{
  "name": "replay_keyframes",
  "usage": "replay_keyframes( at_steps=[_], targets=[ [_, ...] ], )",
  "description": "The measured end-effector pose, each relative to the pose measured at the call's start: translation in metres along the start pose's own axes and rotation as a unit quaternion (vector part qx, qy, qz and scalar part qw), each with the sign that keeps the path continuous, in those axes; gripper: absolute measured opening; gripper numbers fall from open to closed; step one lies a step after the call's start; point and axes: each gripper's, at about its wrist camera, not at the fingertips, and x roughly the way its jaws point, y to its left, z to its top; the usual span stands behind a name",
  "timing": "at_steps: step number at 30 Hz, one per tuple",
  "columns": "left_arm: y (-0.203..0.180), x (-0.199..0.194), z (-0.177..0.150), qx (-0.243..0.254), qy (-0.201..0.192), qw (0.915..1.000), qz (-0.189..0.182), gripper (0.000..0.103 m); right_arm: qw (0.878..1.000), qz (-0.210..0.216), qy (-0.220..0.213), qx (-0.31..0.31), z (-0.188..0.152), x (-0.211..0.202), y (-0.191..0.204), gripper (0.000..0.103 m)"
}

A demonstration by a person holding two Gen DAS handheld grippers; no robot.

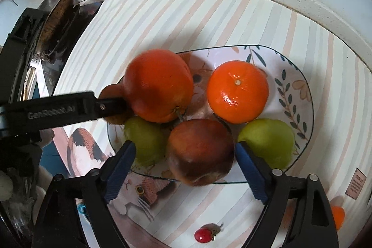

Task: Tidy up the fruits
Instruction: 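Lower both fruits onto the floral plate and open both tools, then lift both open tools away from the plate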

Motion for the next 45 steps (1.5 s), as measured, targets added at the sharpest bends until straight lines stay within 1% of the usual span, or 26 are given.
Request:
replay_keyframes(
  at_steps=[5,11,15,17,22,29,38,45],
  targets=[
    [0.001,-0.021,-0.013,0.011,-0.026,0.9996,0.009,0.085,1.000,-0.009,-0.008,-0.003,-0.006,-0.021,0.001,0.095],
    [-0.001,-0.048,-0.047,0.037,-0.065,0.9968,0.030,0.085,0.999,-0.029,-0.021,0.000,-0.016,-0.047,-0.007,0.095],
    [-0.007,-0.065,-0.074,0.055,-0.087,0.9942,0.032,0.085,0.999,-0.039,-0.029,0.005,-0.027,-0.063,-0.013,0.095],
    [-0.013,-0.068,-0.082,0.060,-0.094,0.9933,0.030,0.085,0.999,-0.038,-0.033,0.007,-0.032,-0.069,-0.016,0.095],
    [-0.013,-0.080,-0.107,0.059,-0.115,0.9913,0.023,0.085,0.997,-0.046,-0.054,0.002,-0.049,-0.093,-0.017,0.095],
    [-0.012,-0.106,-0.140,0.065,-0.161,0.9841,0.037,0.085,0.995,-0.055,-0.088,-0.014,-0.073,-0.130,-0.010,0.095],
    [-0.022,-0.145,-0.173,0.075,-0.202,0.9762,0.023,0.085,0.989,-0.059,-0.134,-0.026,-0.102,-0.182,-0.001,0.095],
    [-0.025,-0.167,-0.190,0.082,-0.230,0.9697,0.019,0.085,0.986,-0.050,-0.159,-0.024,-0.121,-0.213,0.005,0.095]
  ],
)
